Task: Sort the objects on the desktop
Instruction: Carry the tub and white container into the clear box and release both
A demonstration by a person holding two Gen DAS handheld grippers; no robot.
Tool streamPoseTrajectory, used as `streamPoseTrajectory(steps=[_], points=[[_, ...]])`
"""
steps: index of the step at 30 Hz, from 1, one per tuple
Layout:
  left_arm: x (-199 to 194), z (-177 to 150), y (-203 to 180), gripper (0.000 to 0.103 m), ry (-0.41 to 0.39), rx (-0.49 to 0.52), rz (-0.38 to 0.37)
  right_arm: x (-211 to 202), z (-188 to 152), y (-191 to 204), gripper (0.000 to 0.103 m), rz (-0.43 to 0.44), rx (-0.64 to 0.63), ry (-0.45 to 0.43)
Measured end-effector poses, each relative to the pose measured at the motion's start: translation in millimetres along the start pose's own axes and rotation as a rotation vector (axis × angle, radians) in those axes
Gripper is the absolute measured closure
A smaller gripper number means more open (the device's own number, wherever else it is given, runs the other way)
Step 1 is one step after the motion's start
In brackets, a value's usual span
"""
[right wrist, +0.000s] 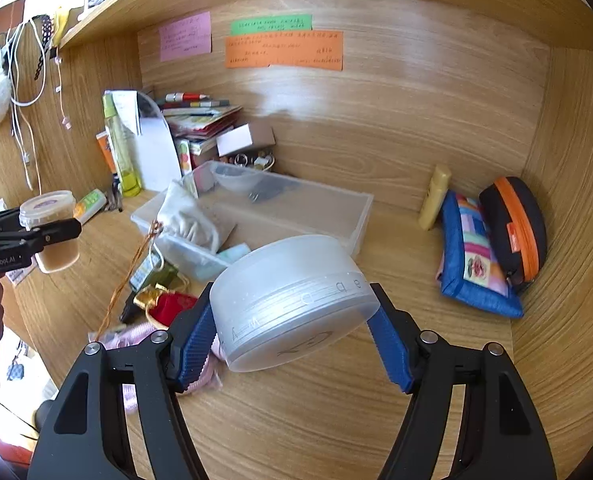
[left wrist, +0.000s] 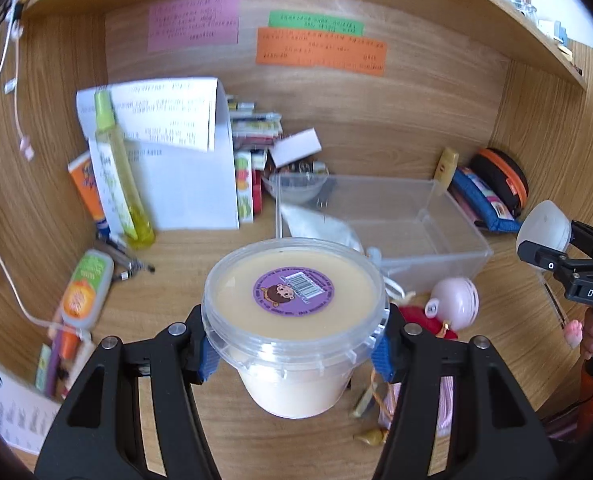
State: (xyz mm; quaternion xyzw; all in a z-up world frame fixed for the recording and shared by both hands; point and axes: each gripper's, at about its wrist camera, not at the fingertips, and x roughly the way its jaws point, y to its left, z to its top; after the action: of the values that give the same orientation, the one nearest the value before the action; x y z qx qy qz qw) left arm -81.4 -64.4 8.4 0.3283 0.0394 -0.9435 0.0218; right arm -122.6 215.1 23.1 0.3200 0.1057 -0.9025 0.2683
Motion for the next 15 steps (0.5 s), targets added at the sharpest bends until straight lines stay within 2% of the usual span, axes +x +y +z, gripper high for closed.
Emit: streamPoseTrajectory(steps=[6, 11, 15], points=[[4.4, 26.5, -0.3, 0.044, -0.018, 0.018, -0.021, 3.0, 16.6, -1.6, 0.035, 0.003, 0.002, -0.018], [15.3, 44.2, -5.2, 0.044, -0.03, 0.032, 0.004, 9.4, 31.3, 1.8, 0.035, 0.015, -0.018, -0.034], [26.2, 57.0, -6.9, 0.044, -0.025, 0.034, -0.022, 19.4, 40.6, 3.9, 0.035, 0.023, -0.035, -0.036]])
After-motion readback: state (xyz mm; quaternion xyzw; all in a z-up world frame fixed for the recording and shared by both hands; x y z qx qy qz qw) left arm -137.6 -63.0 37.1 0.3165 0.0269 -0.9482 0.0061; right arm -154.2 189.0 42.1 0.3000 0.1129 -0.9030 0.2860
